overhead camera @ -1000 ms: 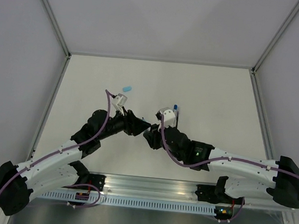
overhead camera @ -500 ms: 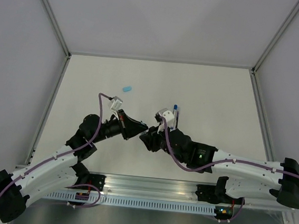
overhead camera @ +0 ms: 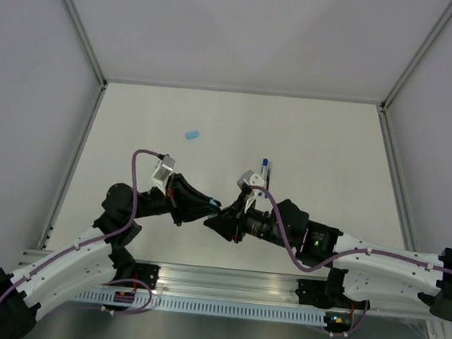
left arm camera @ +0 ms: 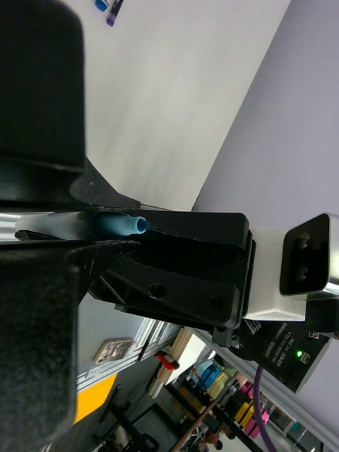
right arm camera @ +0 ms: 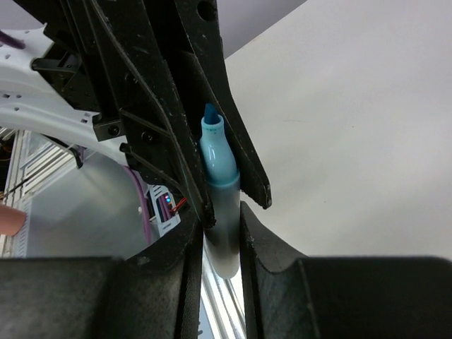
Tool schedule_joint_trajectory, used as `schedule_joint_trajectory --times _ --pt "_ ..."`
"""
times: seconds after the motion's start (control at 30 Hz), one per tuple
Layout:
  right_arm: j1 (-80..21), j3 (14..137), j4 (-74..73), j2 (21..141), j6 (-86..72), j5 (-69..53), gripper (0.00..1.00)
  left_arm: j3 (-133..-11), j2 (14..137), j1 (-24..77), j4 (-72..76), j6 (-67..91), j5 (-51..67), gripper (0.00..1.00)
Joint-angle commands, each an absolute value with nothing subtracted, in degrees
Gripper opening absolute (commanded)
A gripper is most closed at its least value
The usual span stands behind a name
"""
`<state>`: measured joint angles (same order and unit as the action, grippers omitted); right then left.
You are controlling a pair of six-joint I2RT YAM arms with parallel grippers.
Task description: Insert the pens into the pen caps
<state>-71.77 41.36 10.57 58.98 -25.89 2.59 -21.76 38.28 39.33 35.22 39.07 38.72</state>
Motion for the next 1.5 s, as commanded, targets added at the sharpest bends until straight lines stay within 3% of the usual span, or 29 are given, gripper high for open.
schedule_joint_trajectory --times 0.0,0.57,0.73,0.8,0.83,0.93,1.23,1.37,1.47 --pt "-71.6 39.5 13.9 59.5 -27.2 -1.7 0.27 -21.8 37.7 39.5 42.7 41.5 43.4 0.02" --pt "-71.6 33.0 24.8 59.4 -31.3 -5.7 0.29 -17.5 38.3 39.5 55.5 47.5 43.6 0.02" --pt "-71.7 31.9 26.5 59.4 -31.6 -5.7 0.0 -18.3 37.4 39.5 52.0 47.0 42.8 0.04" --pt "-71.6 31.7 26.6 59.1 -31.4 -6.1 0.0 -19.1 36.5 39.6 49.7 46.0 41.5 0.23" --pt "-71.6 31.8 25.7 58.5 -31.2 -5.7 0.0 -19.5 35.7 39.6 45.7 45.3 40.1 0.49" --pt "-71.6 33.5 22.3 56.9 -29.8 -3.4 0.0 -22.6 34.5 39.6 35.3 41.2 38.5 0.74" --pt "-64.1 43.9 -4.2 51.3 -26.3 13.6 0.0 -32.3 34.3 39.6 10.9 36.5 20.1 0.84" --pt "-56.8 46.5 -10.1 50.4 -24.2 17.3 0.0 -46.0 45.7 39.5 -7.6 38.3 6.5 0.84" --pt "-56.3 46.6 -10.4 49.4 -22.2 19.2 0.0 -53.1 54.2 39.4 -13.6 47.2 -4.9 0.85"
